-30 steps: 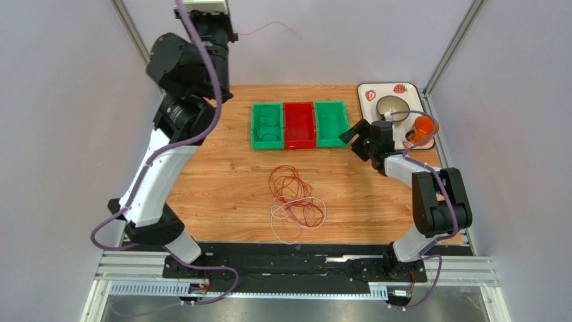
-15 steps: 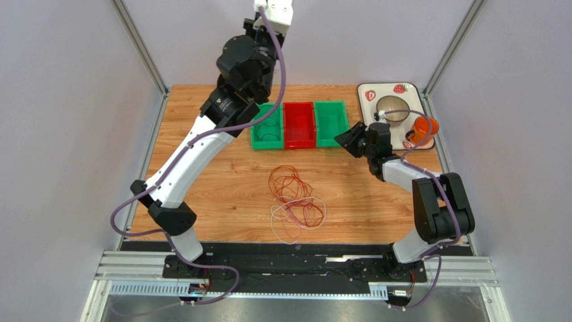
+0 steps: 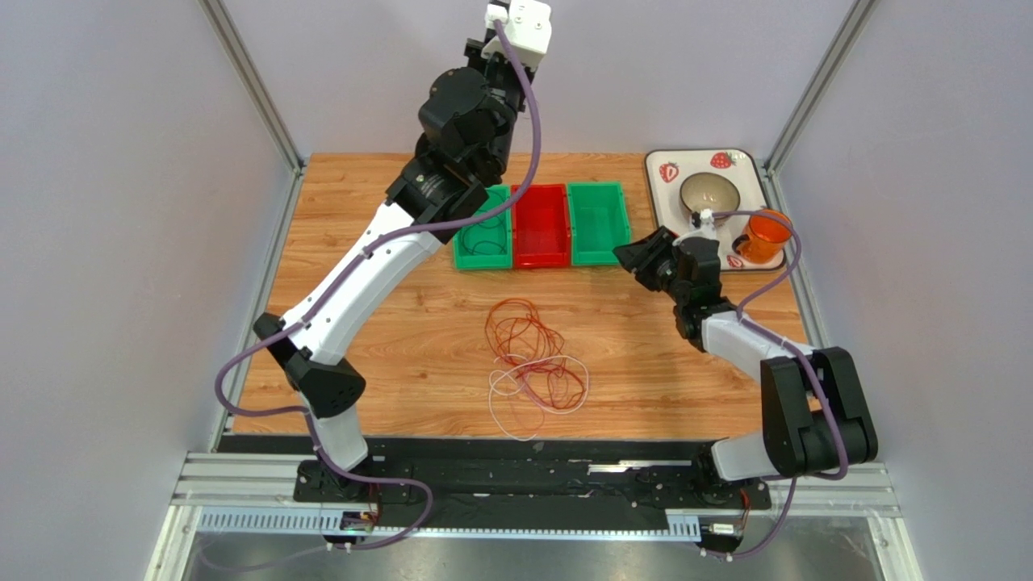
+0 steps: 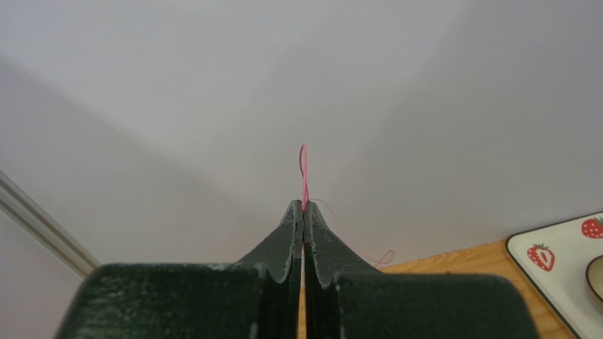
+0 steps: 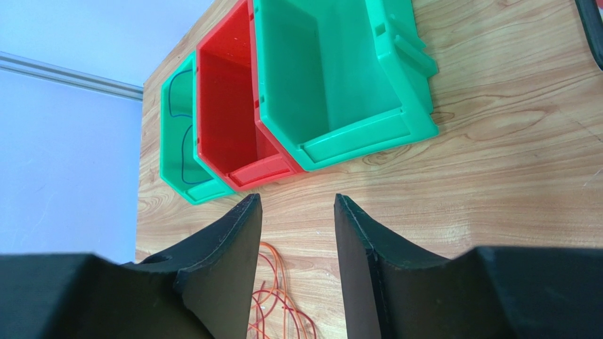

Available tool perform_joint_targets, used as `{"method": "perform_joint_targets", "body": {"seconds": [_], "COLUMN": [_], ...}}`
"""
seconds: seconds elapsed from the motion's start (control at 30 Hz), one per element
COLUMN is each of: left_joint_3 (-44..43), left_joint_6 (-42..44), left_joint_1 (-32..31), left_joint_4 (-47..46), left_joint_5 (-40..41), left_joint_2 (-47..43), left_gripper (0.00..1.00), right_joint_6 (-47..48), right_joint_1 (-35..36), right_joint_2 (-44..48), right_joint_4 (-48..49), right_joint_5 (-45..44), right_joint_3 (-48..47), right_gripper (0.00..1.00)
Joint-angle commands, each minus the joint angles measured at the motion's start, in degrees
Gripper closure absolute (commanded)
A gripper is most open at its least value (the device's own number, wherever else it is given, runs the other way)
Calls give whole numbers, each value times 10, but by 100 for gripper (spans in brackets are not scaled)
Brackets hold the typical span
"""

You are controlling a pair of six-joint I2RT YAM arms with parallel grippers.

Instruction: Untangle the cables

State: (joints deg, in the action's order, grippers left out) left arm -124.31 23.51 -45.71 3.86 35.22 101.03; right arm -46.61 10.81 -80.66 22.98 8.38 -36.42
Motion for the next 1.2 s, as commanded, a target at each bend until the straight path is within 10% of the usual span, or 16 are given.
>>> {"method": "perform_joint_targets", "body": {"seconds": [0.0,1.17], "left_joint_3": [-28,19], "left_joint_6": [-7,-65], "left_joint_1": [2,3], "left_joint_4": [-16,-3], "left_joint_5": [-6,-40], "left_joint_2": [47,54], "left_gripper": [100,100], "right_joint_6": [7,7], "right_joint_1": [2,1], "right_joint_2": [-8,-36], "right_joint_4": [15,-4], "right_joint_5": [-13,8], "right_joint_3": [-19,-44], "right_gripper": [54,54]}}
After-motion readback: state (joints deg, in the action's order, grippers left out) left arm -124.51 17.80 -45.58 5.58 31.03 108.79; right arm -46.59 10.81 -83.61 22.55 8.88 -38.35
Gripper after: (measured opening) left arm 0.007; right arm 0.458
